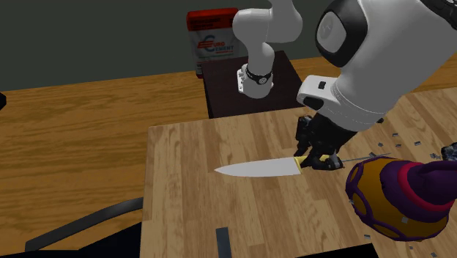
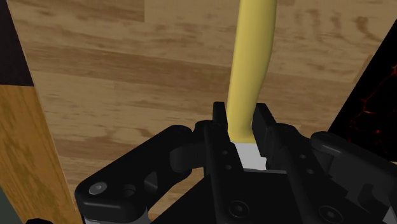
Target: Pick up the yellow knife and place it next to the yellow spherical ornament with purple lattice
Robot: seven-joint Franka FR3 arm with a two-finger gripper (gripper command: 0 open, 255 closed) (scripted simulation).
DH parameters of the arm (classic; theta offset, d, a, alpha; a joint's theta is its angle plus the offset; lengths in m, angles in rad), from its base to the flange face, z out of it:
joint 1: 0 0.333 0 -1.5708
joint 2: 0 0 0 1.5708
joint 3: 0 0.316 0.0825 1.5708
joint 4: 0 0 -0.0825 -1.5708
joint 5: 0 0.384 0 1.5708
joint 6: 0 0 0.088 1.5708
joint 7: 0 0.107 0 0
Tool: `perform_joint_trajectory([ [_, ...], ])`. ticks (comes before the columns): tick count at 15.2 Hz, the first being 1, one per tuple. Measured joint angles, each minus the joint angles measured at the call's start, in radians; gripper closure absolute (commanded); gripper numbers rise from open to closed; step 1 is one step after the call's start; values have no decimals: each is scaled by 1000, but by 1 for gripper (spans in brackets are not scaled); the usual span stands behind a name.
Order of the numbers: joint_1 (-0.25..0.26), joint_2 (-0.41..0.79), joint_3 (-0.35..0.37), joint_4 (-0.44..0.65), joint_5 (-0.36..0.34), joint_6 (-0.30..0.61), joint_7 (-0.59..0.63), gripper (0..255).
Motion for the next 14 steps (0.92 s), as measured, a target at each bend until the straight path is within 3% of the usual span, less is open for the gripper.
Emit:
perform_joint_trajectory([
  [14,-6,68,4,-123,-37,186,44,255],
])
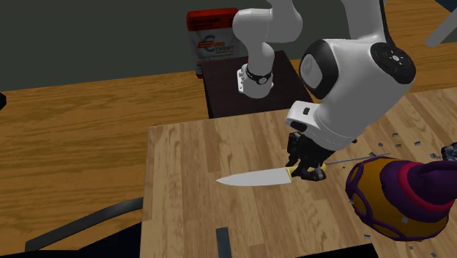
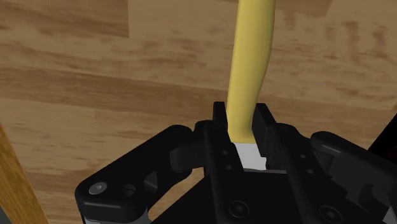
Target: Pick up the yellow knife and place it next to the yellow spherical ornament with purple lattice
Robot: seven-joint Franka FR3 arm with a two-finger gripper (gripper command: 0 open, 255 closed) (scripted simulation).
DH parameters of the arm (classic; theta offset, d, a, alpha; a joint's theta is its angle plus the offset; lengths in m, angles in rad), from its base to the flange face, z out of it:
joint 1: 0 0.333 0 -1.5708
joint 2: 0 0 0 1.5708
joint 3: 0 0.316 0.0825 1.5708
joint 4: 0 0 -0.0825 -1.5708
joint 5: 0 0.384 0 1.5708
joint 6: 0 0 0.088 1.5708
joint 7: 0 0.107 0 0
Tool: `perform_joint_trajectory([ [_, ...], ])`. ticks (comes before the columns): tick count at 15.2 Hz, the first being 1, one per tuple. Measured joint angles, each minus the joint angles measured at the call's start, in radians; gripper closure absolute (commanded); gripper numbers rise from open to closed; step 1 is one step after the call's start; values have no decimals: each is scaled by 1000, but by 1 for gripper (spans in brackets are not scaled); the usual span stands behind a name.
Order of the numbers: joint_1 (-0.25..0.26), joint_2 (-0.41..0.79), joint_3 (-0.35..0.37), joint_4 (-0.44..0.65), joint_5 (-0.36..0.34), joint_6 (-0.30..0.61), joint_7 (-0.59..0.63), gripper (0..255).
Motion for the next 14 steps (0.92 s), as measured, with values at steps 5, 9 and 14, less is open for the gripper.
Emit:
perform_joint_trajectory([
  [5,-3,38,1,-30,-22,66,22,255],
  [9,-4,70,2,-53,-42,118,45,255],
  [14,-4,85,2,-60,-52,138,53,255],
])
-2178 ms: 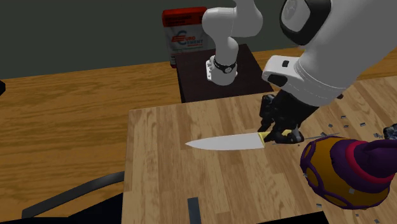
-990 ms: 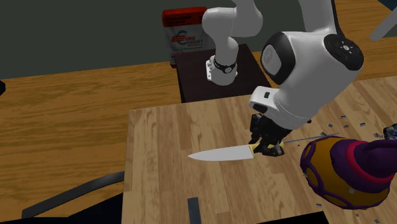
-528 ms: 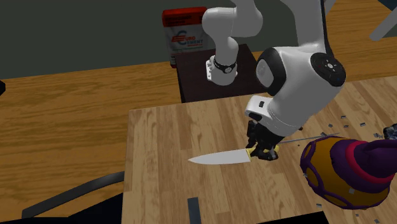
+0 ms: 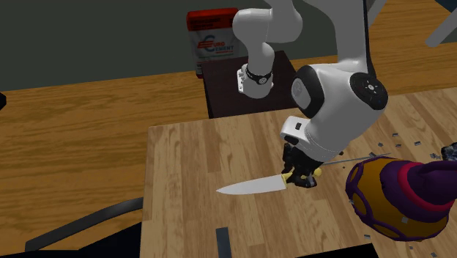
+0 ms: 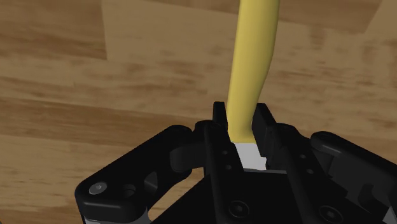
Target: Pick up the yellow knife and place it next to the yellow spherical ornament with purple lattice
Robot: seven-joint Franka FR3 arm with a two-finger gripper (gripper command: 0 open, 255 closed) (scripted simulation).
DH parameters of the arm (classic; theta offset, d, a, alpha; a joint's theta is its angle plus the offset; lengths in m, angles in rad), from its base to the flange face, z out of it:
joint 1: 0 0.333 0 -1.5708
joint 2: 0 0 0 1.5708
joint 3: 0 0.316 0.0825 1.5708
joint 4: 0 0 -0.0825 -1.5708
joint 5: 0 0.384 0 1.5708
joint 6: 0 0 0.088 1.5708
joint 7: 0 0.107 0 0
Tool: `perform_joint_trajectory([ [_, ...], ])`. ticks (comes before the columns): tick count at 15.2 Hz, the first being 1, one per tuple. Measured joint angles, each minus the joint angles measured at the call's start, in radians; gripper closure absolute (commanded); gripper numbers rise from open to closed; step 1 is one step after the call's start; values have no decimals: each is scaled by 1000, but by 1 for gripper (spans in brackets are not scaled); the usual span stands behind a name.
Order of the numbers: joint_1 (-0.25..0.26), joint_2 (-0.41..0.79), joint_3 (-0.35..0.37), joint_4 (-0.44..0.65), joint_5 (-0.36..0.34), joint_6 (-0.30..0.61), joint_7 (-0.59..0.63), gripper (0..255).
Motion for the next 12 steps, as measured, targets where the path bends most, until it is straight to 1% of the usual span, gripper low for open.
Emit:
perform_joint_trajectory([
  [3,0,0,0,0,0,1,0,255],
  [4,0,0,0,0,0,1,0,0],
  [10,0,0,0,-1,0,1,0,0],
  [12,4,-25,3,11,15,-35,-8,0],
])
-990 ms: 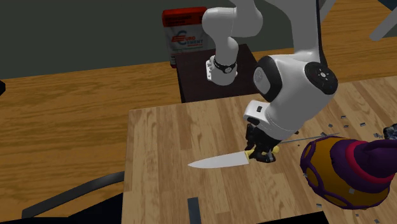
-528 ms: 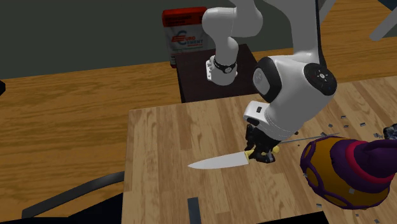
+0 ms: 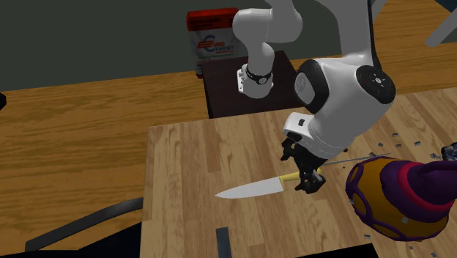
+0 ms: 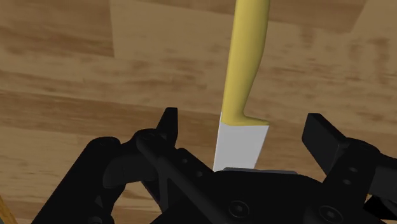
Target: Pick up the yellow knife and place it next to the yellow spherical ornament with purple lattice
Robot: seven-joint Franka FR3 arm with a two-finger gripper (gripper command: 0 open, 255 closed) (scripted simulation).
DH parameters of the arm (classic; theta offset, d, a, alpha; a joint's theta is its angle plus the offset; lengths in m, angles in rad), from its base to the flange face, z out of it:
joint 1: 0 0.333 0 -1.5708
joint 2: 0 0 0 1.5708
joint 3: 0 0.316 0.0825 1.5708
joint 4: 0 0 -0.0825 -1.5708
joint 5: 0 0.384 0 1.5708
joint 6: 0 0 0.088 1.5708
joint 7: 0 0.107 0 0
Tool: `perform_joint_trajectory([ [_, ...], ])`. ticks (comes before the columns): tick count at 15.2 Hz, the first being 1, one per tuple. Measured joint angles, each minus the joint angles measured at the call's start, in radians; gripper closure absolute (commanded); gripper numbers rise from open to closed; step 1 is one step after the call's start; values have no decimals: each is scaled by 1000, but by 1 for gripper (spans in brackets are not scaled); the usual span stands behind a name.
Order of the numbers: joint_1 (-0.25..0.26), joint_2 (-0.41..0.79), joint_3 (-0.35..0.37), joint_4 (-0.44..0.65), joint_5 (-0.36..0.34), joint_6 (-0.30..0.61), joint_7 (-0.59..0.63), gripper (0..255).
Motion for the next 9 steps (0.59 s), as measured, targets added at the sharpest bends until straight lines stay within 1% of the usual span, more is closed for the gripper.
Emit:
perform_joint_trajectory([
  [3,7,-50,4,23,27,-70,-18,0],
  [9,8,-61,4,28,33,-86,-24,0],
])
